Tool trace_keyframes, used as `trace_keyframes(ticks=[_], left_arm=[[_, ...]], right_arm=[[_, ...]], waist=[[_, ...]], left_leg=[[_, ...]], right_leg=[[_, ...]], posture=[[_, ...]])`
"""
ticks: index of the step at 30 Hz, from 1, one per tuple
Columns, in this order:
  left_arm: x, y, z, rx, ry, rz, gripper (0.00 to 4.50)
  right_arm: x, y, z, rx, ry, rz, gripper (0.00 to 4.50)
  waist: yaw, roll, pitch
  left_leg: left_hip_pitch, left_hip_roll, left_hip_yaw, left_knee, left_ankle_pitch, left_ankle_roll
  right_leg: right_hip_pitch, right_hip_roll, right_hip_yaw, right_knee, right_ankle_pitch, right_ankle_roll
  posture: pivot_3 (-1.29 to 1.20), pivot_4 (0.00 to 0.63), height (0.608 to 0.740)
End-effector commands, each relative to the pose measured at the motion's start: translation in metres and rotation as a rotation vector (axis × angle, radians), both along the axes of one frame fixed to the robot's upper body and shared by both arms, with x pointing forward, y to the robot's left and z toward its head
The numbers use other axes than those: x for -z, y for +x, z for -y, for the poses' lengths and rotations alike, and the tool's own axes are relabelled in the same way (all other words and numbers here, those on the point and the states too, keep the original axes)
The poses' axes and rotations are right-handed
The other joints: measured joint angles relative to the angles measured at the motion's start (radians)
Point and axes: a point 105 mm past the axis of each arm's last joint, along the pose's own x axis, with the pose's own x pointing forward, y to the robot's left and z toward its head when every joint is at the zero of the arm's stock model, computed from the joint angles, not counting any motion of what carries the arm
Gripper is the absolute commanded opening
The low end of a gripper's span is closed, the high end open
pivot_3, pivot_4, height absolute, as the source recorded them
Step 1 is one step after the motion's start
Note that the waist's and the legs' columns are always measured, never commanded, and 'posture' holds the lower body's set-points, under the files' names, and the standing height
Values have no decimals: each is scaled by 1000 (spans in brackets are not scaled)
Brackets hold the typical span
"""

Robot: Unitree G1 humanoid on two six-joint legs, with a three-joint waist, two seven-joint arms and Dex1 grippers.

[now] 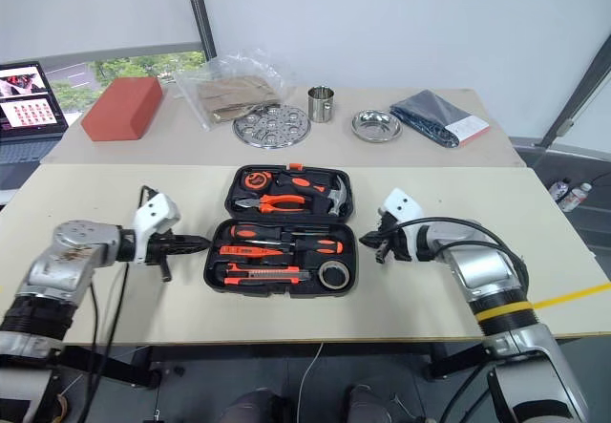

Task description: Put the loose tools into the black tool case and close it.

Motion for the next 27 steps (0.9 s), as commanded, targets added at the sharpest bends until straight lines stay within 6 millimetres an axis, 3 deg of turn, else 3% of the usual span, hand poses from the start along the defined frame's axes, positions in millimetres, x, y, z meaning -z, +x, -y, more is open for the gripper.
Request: trace_keyframes(ticks=[1,3,5,8,12,17,21,24,27], left_arm=[[-11,-4,25,106,-36,10,64],[-5,-15,34,178,-22,-27,64],[-1,-29,47,269,-1,-51,64],[0,-42,54,318,-7,-71,64],[12,-61,42,364,77,-109,64],[18,-65,22,314,134,-128,64],[20,-64,-9,201,171,-163,64],[9,-49,-28,57,110,-184,666],[-16,-32,-33,-61,-59,-231,1751]], right_arm=[[-18,-13,-20,-155,16,55,0],[-22,-27,-27,-242,26,43,0],[-17,-54,-28,-371,-22,-13,0],[-11,-77,-26,-436,-47,-70,0],[-2,-82,-19,-378,-60,-63,0],[8,-83,-6,-286,-73,-65,0],[10,-75,33,-83,-110,-68,0],[-4,-77,50,-18,-83,-87,703],[-25,-73,55,42,0,-103,1731]], waist=[[0,0,0],[1,0,0],[2,0,0],[3,0,0],[-2,0,0],[-9,0,0],[-10,0,0],[-9,0,0],[-10,0,0]], left_leg=[[0,0,0,0,0,0],[-2,0,0,0,0,0],[-3,-1,0,-1,0,0],[-3,-1,0,-6,0,0],[-2,-1,0,-8,0,0],[4,-1,1,-9,0,-1],[10,0,0,-10,-3,-6],[11,0,0,-10,-2,-6],[11,1,-1,-10,-1,-6]], right_leg=[[0,0,0,0,0,0],[-1,0,-1,0,0,0],[-3,0,-1,0,-1,1],[-3,0,-1,0,-1,2],[-3,1,-2,-2,-1,2],[0,-1,0,-4,-3,4],[5,-2,2,-4,-4,4],[5,-3,2,-3,-2,1],[5,-2,1,-2,-3,1]], posture=[[0,150,734],[0,150,734],[0,150,734],[0,150,734],[0,150,734],[0,150,734],[0,150,734],[0,150,734],[0,150,734]])
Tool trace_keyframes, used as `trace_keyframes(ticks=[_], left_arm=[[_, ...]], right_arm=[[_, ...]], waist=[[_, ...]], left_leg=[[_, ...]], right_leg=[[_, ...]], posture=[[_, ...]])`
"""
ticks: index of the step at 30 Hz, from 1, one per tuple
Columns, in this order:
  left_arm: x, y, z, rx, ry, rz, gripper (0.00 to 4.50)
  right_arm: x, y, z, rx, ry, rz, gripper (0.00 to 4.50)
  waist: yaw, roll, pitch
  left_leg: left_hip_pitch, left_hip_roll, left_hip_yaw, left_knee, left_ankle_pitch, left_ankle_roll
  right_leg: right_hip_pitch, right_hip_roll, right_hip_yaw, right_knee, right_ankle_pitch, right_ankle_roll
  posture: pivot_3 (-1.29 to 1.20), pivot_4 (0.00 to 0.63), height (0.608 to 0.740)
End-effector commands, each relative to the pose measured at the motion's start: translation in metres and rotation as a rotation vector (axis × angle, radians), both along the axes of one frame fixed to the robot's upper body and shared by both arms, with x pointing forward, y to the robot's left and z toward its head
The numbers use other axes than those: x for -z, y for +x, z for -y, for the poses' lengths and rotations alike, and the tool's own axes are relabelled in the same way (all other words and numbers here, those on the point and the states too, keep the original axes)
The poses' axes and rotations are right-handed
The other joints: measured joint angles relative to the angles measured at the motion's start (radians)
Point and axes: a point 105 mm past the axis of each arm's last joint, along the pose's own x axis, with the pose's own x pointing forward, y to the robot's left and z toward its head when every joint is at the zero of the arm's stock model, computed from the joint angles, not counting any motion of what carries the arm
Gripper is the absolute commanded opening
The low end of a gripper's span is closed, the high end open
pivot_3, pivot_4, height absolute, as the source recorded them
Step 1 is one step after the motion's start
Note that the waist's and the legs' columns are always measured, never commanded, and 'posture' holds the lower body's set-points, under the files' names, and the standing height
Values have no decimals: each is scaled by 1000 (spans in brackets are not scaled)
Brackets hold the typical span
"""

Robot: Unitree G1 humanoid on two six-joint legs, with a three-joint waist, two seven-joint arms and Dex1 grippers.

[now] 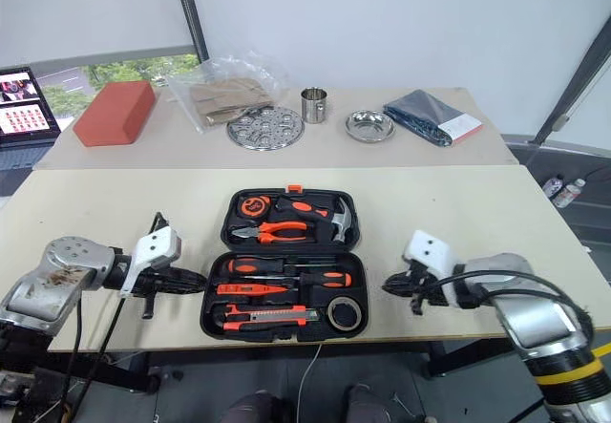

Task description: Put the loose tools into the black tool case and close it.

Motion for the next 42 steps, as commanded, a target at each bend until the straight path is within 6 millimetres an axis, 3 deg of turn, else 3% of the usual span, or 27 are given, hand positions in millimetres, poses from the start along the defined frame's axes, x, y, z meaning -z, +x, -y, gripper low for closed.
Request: trace_keyframes(ticks=[1,3,6,10,16,19,25,28,32,36,40,42], left_arm=[[-38,25,-14,-230,-205,-76,2110],[-54,38,-5,-292,-317,-135,2820],[-60,54,8,-332,-345,-158,3885],[-65,82,26,-430,-390,-178,3885],[-49,89,39,-447,-353,-234,3885],[-39,95,42,-486,-334,-237,3169],[-37,97,47,-502,-372,-261,939],[-33,97,50,-505,-386,-260,51],[-41,97,60,-430,-423,-190,15],[-56,93,75,-254,-350,79,15],[-102,103,86,-206,-430,381,15],[-118,106,87,-184,-461,480,15]], right_arm=[[-44,9,-1,85,172,8,2100],[-60,16,-11,113,288,-39,2780],[-63,28,-27,128,336,-85,3782],[-61,68,-42,283,393,-98,3782],[-47,105,-41,474,385,-112,3782],[-35,111,-45,511,363,-142,3091],[-31,108,-57,485,368,-157,1036],[-31,107,-59,471,363,-142,51],[-49,107,-67,415,404,-57,14],[-79,110,-70,335,357,196,14],[-125,114,-72,321,420,432,14],[-134,113,-69,318,416,520,14]], waist=[[0,-1,1],[1,-4,3],[3,-4,3],[4,-4,2],[-1,-4,2],[-5,-4,2],[-6,-3,2],[-4,-3,1],[-3,-3,1],[-3,-3,2],[2,-3,2],[2,-3,2]], left_leg=[[1,0,0,0,0,-1],[-3,1,-1,1,3,-2],[-3,1,-3,3,7,0],[-4,0,-3,3,7,1],[-15,-3,1,2,8,2],[-15,-5,1,-2,8,2],[-13,-5,0,-3,8,1],[-8,-5,0,-2,8,1],[0,-5,-1,-2,4,-7],[0,-5,-1,-3,4,-7],[-3,-6,-1,-2,5,-8],[-6,-6,0,-2,5,-8]], right_leg=[[0,0,0,0,-1,2],[-2,2,-1,2,0,1],[-2,2,-1,2,3,1],[-1,2,-1,2,7,-5],[-14,4,-2,9,7,-5],[-15,4,-2,7,6,-3],[-12,4,-2,5,6,-2],[-6,3,-2,4,6,-2],[2,1,-1,1,5,-1],[1,1,0,2,6,-3],[-1,0,-1,2,8,-3],[-4,0,-1,1,9,-3]], posture=[[0,150,734],[0,150,734],[0,150,734],[0,150,734],[0,150,734],[0,150,734],[0,150,734],[0,150,734],[0,150,734],[0,150,734],[0,150,734],[0,150,734]])
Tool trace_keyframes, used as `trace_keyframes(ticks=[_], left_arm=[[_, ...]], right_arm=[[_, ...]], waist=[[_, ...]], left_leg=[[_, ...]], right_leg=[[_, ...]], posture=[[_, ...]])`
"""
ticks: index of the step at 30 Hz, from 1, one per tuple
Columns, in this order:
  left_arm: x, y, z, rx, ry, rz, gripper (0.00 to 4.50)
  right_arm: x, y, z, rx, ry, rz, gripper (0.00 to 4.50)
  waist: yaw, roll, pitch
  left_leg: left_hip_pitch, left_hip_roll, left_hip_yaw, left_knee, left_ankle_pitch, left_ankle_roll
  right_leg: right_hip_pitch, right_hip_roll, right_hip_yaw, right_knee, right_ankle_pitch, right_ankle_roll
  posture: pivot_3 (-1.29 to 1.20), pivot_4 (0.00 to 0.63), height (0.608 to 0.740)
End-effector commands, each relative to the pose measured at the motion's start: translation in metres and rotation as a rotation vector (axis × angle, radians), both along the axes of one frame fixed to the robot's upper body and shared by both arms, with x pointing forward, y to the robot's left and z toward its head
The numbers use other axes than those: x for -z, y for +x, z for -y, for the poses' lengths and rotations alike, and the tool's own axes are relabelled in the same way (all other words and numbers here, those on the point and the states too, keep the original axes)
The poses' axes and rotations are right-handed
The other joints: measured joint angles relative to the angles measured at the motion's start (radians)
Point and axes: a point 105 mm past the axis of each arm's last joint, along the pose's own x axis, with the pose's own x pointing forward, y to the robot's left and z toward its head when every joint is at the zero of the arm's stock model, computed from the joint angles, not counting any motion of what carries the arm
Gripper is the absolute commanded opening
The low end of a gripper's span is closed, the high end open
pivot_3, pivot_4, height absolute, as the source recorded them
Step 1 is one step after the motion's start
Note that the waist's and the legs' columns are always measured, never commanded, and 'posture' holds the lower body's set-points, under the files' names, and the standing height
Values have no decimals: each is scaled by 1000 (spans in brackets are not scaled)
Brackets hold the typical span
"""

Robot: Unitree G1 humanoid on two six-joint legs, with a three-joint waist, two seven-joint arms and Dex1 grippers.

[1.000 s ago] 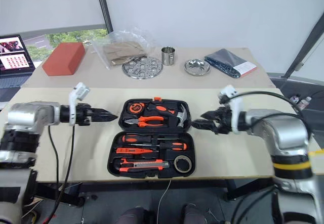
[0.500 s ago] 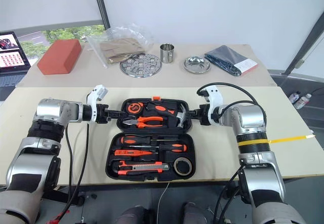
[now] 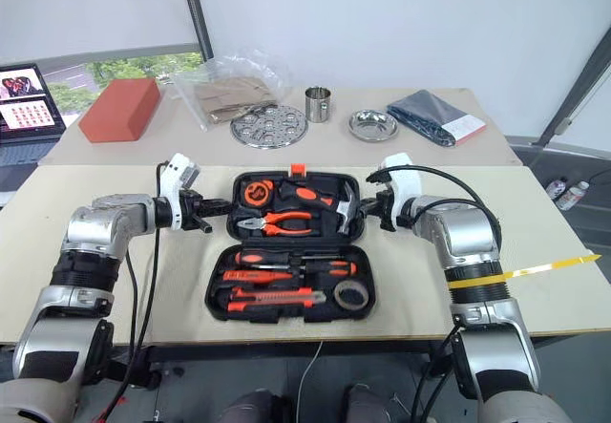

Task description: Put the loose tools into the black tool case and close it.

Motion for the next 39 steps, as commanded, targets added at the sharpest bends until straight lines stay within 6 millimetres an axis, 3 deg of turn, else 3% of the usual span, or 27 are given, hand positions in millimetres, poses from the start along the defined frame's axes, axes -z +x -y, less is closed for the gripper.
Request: trace_keyframes(ticks=[1,3,8,11,15,16,19,22,23,25,28,30,35,36,39], left_arm=[[-59,-1,29,125,-26,317,15],[-58,-3,30,153,7,351,15],[-13,-23,26,258,206,391,15],[-6,-31,20,241,213,433,15],[0,-52,7,183,185,447,15],[0,-58,2,170,174,430,4],[-2,-75,-15,135,128,336,951],[-1,-108,-43,194,67,75,2110],[0,-118,-52,218,60,-5,2562],[5,-125,-67,225,91,-96,2562],[15,-109,-78,206,211,-79,2562],[12,-82,-78,155,229,-14,2019],[-10,-15,-35,154,228,163,251],[-13,-4,-25,157,234,191,20],[-14,18,-4,154,275,250,20]], right_arm=[[-74,-7,-17,-74,3,368,14],[-71,-10,-14,-73,-24,397,14],[-25,-32,-8,-114,-205,448,14],[-10,-45,-4,-123,-275,513,14],[9,-74,13,-146,-336,563,14],[10,-84,18,-155,-332,556,351],[5,-108,31,-194,-345,523,1244],[2,-141,46,-293,-260,336,2240],[3,-155,46,-361,-236,272,2327],[12,-176,41,-464,-232,177,2327],[31,-190,35,-544,-277,98,2327],[40,-191,28,-576,-279,74,1789],[50,-180,8,-651,-309,87,142],[52,-177,4,-666,-316,91,0],[55,-173,-5,-712,-331,98,0]], waist=[[-2,0,0],[-6,0,0],[-9,0,-1],[-8,0,-4],[-8,0,-4],[-7,0,-4],[-7,0,-4],[-9,-1,-2],[-8,-1,-2],[-3,-1,-2],[15,1,-3],[32,1,-3],[53,-3,-3],[55,-3,-3],[49,-5,-3]], left_leg=[[-2,0,0,0,2,3],[-6,-1,0,0,7,7],[-7,-1,1,-8,7,7],[-2,-2,1,-15,7,7],[12,-1,0,-20,6,6],[13,-1,0,-20,6,6],[13,0,0,-18,6,6],[13,4,0,-16,6,6],[11,5,-1,-14,6,6],[13,6,-3,-13,6,5],[20,6,-3,-15,-1,-2],[22,6,-4,-15,-4,2],[6,6,-5,-2,3,-3],[3,5,-5,1,6,3],[-3,5,-4,7,6,11]], right_leg=[[-2,0,0,0,0,0],[-7,0,0,2,0,0],[-10,4,-1,1,-1,1],[-8,4,-1,-1,-3,3],[10,4,-1,-8,-7,6],[11,3,-1,-12,-8,7],[11,3,1,-13,-9,9],[9,2,2,-10,-9,9],[8,3,2,-9,-9,8],[9,2,2,-6,-10,7],[13,1,1,-5,-12,4],[10,0,1,-6,-13,3],[6,2,0,-3,-4,0],[6,3,-1,-1,-1,-4],[4,4,-1,-3,0,-3]], posture=[[0,150,734],[0,150,734],[0,150,734],[0,150,734],[0,150,734],[0,150,734],[0,150,734],[0,150,734],[0,150,734],[0,150,734],[0,150,734],[0,150,734],[0,150,734],[0,150,734],[0,150,734]])
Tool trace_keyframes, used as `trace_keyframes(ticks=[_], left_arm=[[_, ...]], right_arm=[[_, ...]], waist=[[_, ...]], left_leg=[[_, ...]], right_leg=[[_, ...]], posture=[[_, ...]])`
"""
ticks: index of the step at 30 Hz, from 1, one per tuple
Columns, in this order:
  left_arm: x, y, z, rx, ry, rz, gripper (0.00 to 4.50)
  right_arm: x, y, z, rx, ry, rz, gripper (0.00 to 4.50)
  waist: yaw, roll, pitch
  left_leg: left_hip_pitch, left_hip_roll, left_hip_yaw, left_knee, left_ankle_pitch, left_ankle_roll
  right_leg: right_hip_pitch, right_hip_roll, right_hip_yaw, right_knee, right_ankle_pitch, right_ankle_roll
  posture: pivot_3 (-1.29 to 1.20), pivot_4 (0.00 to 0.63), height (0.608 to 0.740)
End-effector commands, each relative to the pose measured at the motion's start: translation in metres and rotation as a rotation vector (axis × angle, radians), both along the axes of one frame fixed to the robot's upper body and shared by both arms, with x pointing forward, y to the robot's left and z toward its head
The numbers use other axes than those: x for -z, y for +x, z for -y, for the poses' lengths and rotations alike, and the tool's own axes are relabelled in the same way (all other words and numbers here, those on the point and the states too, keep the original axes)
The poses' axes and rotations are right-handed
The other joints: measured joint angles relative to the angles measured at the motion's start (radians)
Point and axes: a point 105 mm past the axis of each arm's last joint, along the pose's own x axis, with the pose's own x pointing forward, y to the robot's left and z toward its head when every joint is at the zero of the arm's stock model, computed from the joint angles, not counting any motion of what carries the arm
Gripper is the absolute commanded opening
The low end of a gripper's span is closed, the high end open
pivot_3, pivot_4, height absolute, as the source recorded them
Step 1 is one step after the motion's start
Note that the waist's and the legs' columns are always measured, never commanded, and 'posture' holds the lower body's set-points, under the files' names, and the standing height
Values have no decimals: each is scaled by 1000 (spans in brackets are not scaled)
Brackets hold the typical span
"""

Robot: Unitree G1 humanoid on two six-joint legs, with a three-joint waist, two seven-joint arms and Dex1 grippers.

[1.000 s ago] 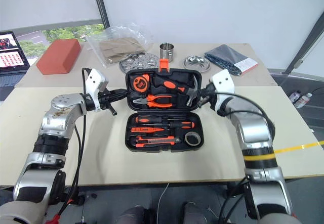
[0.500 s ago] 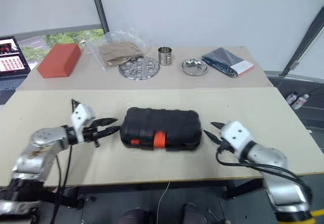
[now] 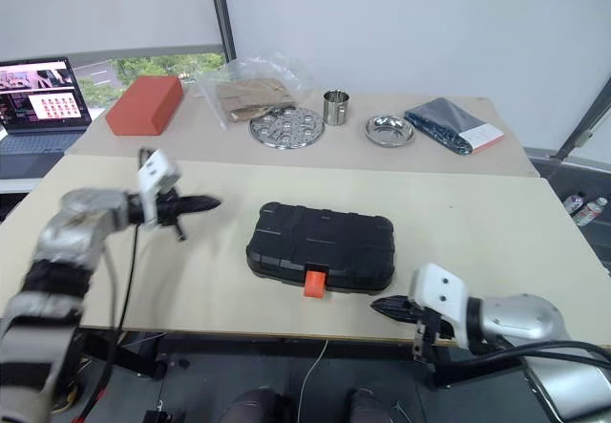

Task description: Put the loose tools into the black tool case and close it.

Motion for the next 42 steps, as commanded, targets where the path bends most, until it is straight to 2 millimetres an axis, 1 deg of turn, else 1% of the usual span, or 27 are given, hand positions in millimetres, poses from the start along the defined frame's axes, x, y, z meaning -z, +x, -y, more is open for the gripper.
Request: trace_keyframes(ticks=[1,2,4,7,9,11,13,15,17,19,21,22,23,24,26,27,28,29,30,31,32,34,35,36,38,40,42], left_arm=[[-1,26,16,-37,84,99,20],[3,31,28,-23,115,111,20],[13,32,46,31,171,111,20],[37,22,60,152,233,7,20],[50,6,68,288,241,-82,20],[53,-11,73,435,220,-153,20],[54,-28,73,573,215,-212,20],[54,-39,66,644,243,-229,20],[51,-42,61,648,241,-219,20],[38,-41,56,622,197,-197,20],[12,-38,55,585,87,-198,20],[2,-38,57,580,46,-208,20],[-5,-40,59,586,13,-218,20],[-13,-45,67,613,-22,-231,20],[-21,-58,86,684,-47,-258,20],[-13,-65,95,725,-5,-255,20],[-2,-68,101,745,59,-235,20],[15,-66,105,738,153,-196,20],[26,-66,107,735,216,-168,20],[39,-62,108,717,277,-144,20],[47,-59,110,708,304,-138,20],[53,-59,113,708,304,-148,20],[52,-61,117,727,294,-146,20],[52,-63,119,744,294,-138,20],[51,-66,123,770,290,-127,20],[49,-67,125,776,282,-125,20],[48,-67,126,777,281,-116,20]], right_arm=[[3,3,-10,-56,-22,19,0],[4,5,-14,-76,-22,21,0],[4,8,-21,-90,-8,26,0],[1,11,-24,-80,18,-1,0],[3,16,-17,-49,-17,7,0],[6,27,-5,30,-54,29,0],[11,39,12,137,-90,59,0],[13,47,28,232,-101,93,0],[12,48,35,278,-95,110,0],[6,43,40,299,-64,102,0],[-8,31,43,304,21,70,0],[-13,26,42,301,52,57,0],[-18,21,42,297,78,45,0],[-25,15,39,286,133,17,0],[-36,4,31,252,213,-34,0],[-37,-1,25,230,220,-56,0],[-35,-4,21,217,212,-73,0],[-29,-7,17,208,196,-95,0],[-26,-8,14,204,185,-111,0],[-18,-9,11,203,159,-135,0],[-11,-10,10,205,135,-155,0],[0,-11,8,208,101,-178,0],[10,-9,9,222,62,-178,0],[19,-6,10,245,36,-175,0],[28,3,11,298,31,-156,0],[26,9,12,324,51,-131,0],[18,9,11,314,83,-122,0]], waist=[[-8,-1,0],[-12,-1,0],[-19,-1,0],[-30,-1,0],[-35,-2,1],[-36,-2,1],[-34,-2,1],[-34,-2,1],[-34,-2,1],[-34,-2,1],[-32,-2,2],[-31,-2,2],[-33,-2,2],[-34,-2,2],[-32,-1,1],[-29,-1,2],[-28,-1,1],[-27,0,1],[-27,0,1],[-28,0,1],[-29,0,1],[-30,-2,-1],[-30,0,-1],[-30,1,-3],[-29,0,-3],[-30,1,-3],[-29,2,-4]], left_leg=[[0,0,0,1,-1,2],[-1,-1,0,1,-2,4],[-1,-1,1,1,-4,5],[-3,-3,1,-1,-4,6],[-3,-3,1,-2,-4,6],[-3,-2,1,-2,-4,5],[-3,-2,1,-1,-5,5],[-3,-3,1,1,-5,6],[-3,-2,0,3,-5,6],[-4,-2,0,5,-5,6],[-6,0,-1,7,-5,6],[-7,0,-1,7,-5,6],[-8,0,-2,7,-5,6],[-8,0,-2,8,-5,6],[-8,0,-2,8,-5,7],[-8,0,-3,9,-6,7],[-8,0,-4,9,-6,8],[-7,0,-4,9,-6,8],[-3,0,-4,9,-7,9],[-1,0,-4,9,-8,10],[-1,0,-4,9,-9,10],[-2,0,-4,9,-9,10],[-1,0,-4,9,-9,10],[-1,0,-4,9,-9,11],[0,0,-4,9,-9,11],[0,0,-4,9,-9,11],[0,0,-3,9,-9,11]], right_leg=[[1,0,0,0,-1,2],[0,0,0,-1,-2,3],[1,1,0,-1,-2,5],[1,1,-1,-1,-2,7],[0,1,-1,-1,-2,8],[0,0,-1,-2,-3,8],[-1,-1,-2,-3,-5,12],[-1,-3,-1,-3,-5,12],[-2,-5,0,-1,-4,10],[-3,-6,2,0,-3,8],[-4,-5,1,1,-3,7],[-5,-5,1,2,-3,7],[-6,-5,1,3,-3,7],[-6,-4,1,3,-3,7],[-5,-4,1,3,-2,7],[-4,-4,1,3,-2,7],[-3,-4,1,2,-2,8],[-1,-4,0,1,-2,8],[3,-4,0,0,-2,8],[4,-4,1,-1,-3,8],[4,-4,1,-1,-3,8],[3,-4,1,0,-3,8],[4,-4,1,0,-3,8],[4,-5,1,-1,-3,8],[5,-5,1,-1,-5,13],[4,-5,1,0,-6,14],[4,-5,2,0,-4,11]], posture=[[0,150,734],[0,150,734],[0,150,734],[0,150,734],[0,150,734],[0,150,734],[0,150,734],[0,150,734],[0,150,734],[0,150,734],[0,150,734],[0,150,734],[0,150,734],[0,150,734],[0,150,734],[0,150,734],[0,150,734],[0,150,734],[0,150,734],[0,150,734],[0,150,734],[0,150,734],[0,150,734],[0,150,734],[0,150,734],[0,150,734],[0,150,734]])
